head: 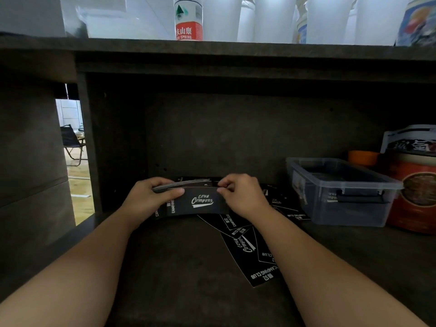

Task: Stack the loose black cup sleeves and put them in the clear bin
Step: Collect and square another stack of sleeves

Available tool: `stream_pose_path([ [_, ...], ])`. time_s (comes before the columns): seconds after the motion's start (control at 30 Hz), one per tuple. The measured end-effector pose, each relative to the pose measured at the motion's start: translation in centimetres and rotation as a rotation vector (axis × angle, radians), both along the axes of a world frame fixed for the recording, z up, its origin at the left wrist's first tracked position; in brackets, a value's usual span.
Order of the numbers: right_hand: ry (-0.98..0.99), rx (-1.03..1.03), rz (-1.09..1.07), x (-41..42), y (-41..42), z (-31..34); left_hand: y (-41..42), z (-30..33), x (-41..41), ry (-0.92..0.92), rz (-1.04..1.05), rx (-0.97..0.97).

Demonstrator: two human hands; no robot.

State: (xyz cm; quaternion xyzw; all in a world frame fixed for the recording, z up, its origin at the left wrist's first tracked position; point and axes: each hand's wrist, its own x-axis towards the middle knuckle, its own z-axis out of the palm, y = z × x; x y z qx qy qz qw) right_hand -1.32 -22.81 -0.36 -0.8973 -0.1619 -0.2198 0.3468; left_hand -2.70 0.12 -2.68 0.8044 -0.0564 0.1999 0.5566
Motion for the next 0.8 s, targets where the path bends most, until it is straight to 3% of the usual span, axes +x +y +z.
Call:
stream_pose_path([
  [0.13,0.094,0.306,0.097,-0.2,1.2,0.1,0.4,-0.3,0.3,0.007,0.007,0.032],
  [0.2,0.103,0.347,0.017,0.1,0.7,0.4,0.3,-0.3,0.4,-0.001,0.008,0.051],
  [0.27,0.115,0.088,-0.172,0.8,-0.6,0.4,0.3,-0.3,0.3,-0.01,0.015,0.065],
  [0.37,0.385,-0.358,-0.337,1.2,-2.5,0.1,0.3,-0.3,0.4,-0.006,0.019,0.059],
  [0.43,0.475,-0.395,-0.334,1.1,-3.1,0.2,0.5,-0.3,0.6,-0.006,0.021,0.057],
  [0.57,0.333,-0.396,-0.365,0.8,-3.1,0.6,0.5,-0.4,0.5,-0.011,0.017,0.059],
  [0.8,0.366,-0.451,-0.393,-0.4,-2.8,2.0,0.5,-0.5,0.6,-0.01,0.011,0.056],
])
